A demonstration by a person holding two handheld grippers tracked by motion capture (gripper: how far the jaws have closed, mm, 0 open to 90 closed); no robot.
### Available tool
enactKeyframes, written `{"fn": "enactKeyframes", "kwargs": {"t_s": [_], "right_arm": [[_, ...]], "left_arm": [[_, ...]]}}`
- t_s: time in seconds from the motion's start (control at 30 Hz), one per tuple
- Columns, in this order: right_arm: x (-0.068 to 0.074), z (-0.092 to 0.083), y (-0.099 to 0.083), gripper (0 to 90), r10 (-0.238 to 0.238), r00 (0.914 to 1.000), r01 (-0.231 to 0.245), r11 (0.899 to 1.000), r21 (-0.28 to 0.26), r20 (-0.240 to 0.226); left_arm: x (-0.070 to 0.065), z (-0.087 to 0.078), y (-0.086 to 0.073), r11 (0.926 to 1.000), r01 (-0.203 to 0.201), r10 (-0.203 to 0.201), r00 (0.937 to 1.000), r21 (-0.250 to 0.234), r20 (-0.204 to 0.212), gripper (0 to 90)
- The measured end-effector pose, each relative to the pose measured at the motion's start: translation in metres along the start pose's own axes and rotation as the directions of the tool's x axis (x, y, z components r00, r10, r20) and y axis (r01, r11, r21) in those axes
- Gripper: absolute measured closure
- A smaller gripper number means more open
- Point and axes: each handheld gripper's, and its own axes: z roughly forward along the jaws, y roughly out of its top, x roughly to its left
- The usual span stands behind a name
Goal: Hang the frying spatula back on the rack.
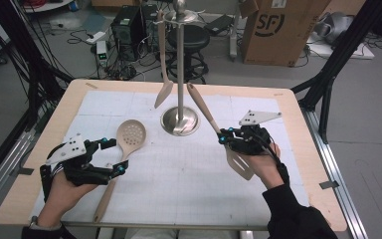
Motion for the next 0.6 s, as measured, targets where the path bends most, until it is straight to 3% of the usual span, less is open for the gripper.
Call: {"fn": "enactKeyframes", "kwargs": {"t_s": [0.23,0.43,0.6], "right_arm": [[-0.001,-0.008,0.003,78.4,0.027,0.9996,-0.026,0.995,-0.093,0.009],[-0.001,-0.011,0.005,78.4,0.043,0.9987,-0.038,0.986,-0.162,0.026],[-0.002,-0.012,0.008,78.4,0.049,0.9987,-0.045,0.978,-0.204,0.012]], "left_arm": [[0.000,0.000,0.000,1.0000,-0.001,0.001,1.0000,0.001,-0.002,15.1],[0.000,0.001,0.000,1.0000,-0.002,0.002,1.0000,0.001,-0.001,15.1],[-0.001,0.000,0.000,1.0000,-0.001,0.001,1.0000,0.000,0.000,15.1]]}}
